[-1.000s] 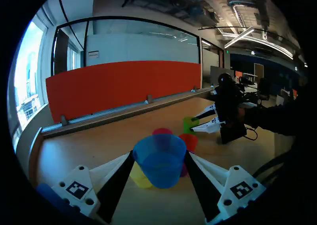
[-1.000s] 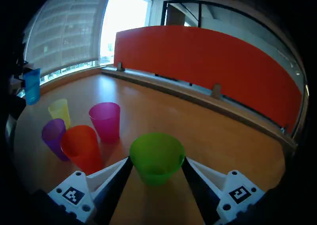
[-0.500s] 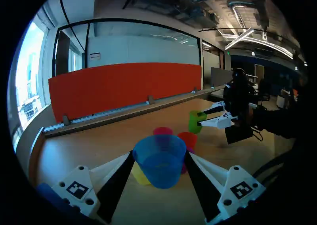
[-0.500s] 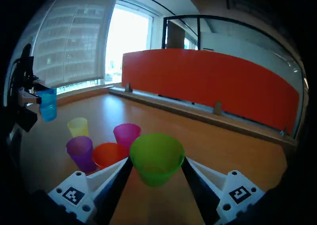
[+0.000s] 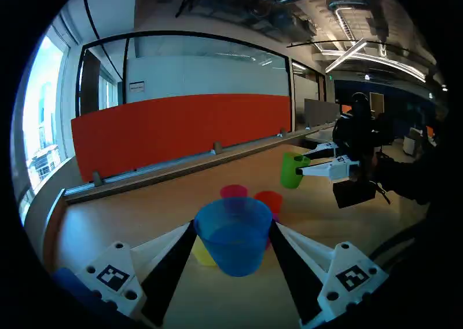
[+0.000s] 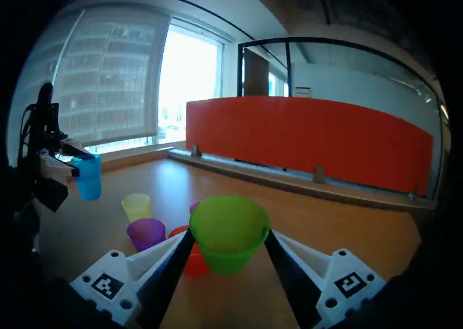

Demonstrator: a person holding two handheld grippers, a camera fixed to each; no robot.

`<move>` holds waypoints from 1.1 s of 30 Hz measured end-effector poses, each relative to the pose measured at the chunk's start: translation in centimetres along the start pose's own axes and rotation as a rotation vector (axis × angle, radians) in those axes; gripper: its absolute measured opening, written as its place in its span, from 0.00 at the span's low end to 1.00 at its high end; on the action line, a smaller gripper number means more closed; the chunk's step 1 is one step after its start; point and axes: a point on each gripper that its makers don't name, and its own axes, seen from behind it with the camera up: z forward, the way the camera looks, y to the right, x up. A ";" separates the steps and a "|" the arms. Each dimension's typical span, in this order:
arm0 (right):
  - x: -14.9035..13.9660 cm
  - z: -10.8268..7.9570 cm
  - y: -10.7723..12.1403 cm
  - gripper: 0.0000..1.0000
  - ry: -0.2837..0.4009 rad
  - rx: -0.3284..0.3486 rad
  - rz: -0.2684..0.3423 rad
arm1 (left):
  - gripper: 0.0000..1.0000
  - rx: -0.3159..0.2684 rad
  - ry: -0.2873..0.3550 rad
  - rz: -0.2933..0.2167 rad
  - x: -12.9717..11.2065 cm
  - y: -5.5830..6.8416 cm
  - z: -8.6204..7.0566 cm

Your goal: Pour water

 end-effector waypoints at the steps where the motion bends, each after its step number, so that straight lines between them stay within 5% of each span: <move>1: 0.0 -0.2 -0.2 0.91 0.004 0.002 0.000 | 0.89 0.000 0.001 0.003 0.0 0.1 -0.1; 12: -1.0 -2.1 -2.6 0.91 0.001 0.046 -0.029 | 0.89 -0.007 -0.002 0.013 -0.9 1.1 -0.3; 33: 0.6 -3.8 -5.8 0.91 0.100 0.079 -0.023 | 0.88 -0.019 0.002 0.011 -1.3 2.0 -0.7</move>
